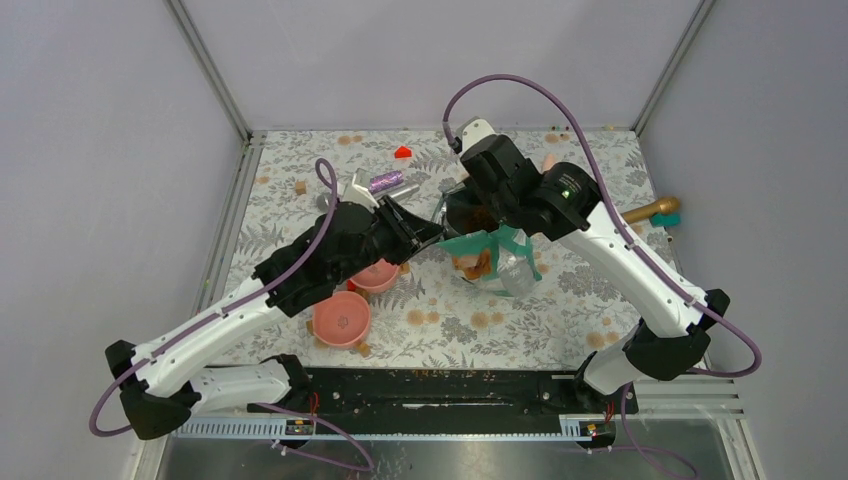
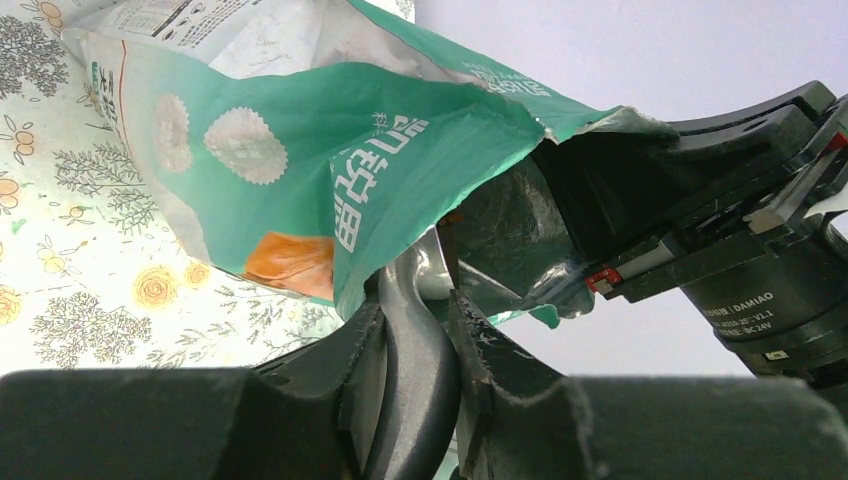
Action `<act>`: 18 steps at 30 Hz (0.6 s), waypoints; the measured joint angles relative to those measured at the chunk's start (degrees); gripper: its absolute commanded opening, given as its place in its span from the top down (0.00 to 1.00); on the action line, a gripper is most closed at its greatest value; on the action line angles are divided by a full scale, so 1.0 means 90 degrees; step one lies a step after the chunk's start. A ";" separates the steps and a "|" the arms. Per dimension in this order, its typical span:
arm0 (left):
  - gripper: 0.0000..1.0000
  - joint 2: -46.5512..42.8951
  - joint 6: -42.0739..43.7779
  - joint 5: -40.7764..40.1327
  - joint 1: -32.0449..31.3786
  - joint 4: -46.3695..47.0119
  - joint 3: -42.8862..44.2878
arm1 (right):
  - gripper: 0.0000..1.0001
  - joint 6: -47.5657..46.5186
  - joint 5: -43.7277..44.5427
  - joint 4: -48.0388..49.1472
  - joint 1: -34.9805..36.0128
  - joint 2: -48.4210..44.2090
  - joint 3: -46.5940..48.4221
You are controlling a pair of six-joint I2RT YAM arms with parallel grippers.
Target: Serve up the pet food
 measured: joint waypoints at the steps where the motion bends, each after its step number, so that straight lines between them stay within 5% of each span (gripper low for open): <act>1: 1.00 -0.0032 -0.0002 -0.0012 0.0000 -0.0029 -0.0005 | 1.00 -0.0005 -0.0022 0.0015 0.0012 0.0000 0.0000; 11: 1.00 -0.0063 0.0117 -0.0056 -0.0002 -0.0080 -0.0007 | 1.00 -0.0039 -0.0449 0.0066 0.0024 0.0000 -0.0002; 18: 1.00 0.0925 0.0811 0.0029 0.0027 -0.0194 0.0920 | 1.00 -0.0107 -0.0641 -0.0119 -0.0068 0.0005 0.0000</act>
